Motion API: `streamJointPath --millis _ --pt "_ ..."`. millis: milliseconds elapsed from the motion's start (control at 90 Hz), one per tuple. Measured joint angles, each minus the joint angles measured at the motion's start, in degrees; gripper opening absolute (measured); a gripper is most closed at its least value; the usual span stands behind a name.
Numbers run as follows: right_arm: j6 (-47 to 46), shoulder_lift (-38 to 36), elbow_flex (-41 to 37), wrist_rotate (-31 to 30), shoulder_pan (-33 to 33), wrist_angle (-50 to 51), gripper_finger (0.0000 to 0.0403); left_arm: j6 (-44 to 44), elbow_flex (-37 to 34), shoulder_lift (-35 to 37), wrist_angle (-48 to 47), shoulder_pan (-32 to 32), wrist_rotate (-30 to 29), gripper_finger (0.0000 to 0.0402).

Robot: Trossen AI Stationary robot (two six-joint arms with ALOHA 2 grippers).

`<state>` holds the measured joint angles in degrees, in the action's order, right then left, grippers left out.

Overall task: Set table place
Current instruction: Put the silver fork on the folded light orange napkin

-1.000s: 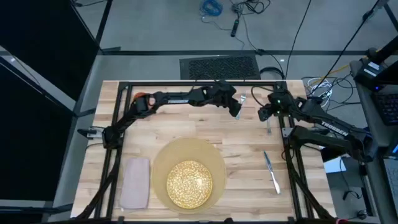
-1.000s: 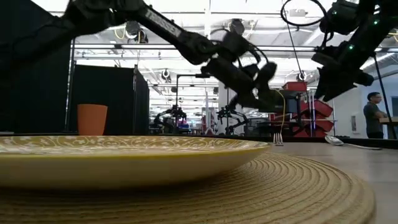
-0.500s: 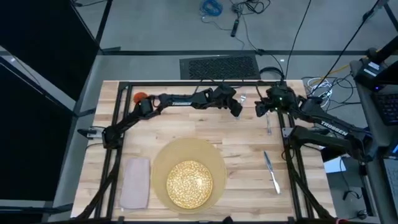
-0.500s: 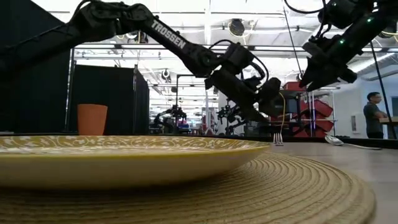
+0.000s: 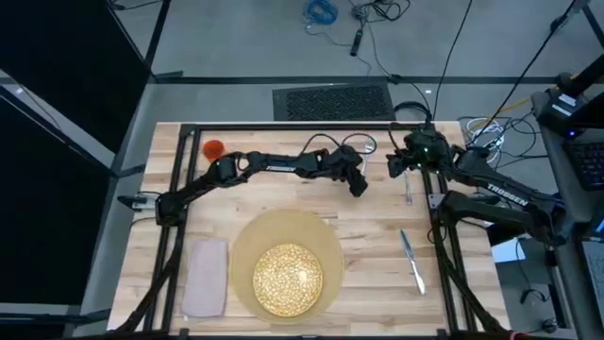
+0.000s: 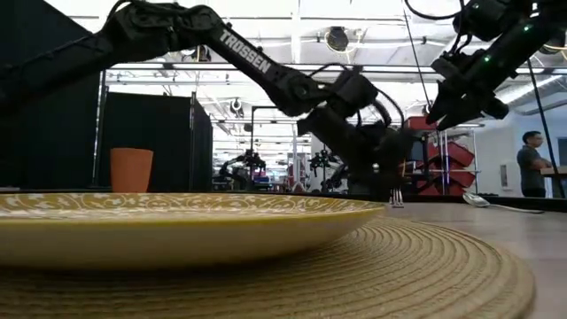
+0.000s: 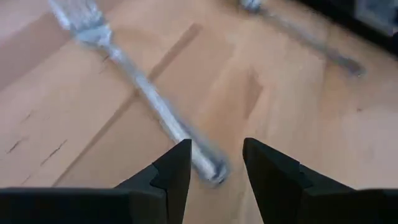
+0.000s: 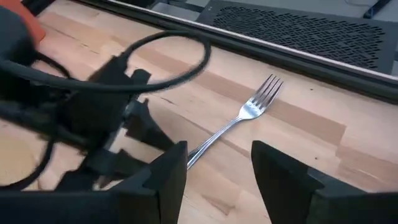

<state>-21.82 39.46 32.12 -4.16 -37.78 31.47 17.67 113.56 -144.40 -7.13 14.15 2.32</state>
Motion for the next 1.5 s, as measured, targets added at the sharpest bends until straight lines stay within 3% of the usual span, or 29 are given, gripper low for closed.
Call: streamJointPath --millis 178,489,1211,1500 --pt "0.0 0.0 0.05 0.06 0.0 0.06 0.0164 -0.09 0.0 0.11 0.36 0.13 -2.05 0.011" --pt "0.42 0.0 0.07 0.05 0.02 0.06 0.0164 -1.77 0.0 0.11 0.38 0.18 -2.64 0.0006" --pt "0.44 -0.02 0.07 0.06 0.0 0.15 0.0164 -1.62 0.12 -1.79 0.29 -1.14 -0.96 0.0" --pt "0.88 -0.04 0.07 1.52 0.0 0.67 0.0164 -2.12 0.39 -0.23 -13.99 -1.42 -0.99 0.0"
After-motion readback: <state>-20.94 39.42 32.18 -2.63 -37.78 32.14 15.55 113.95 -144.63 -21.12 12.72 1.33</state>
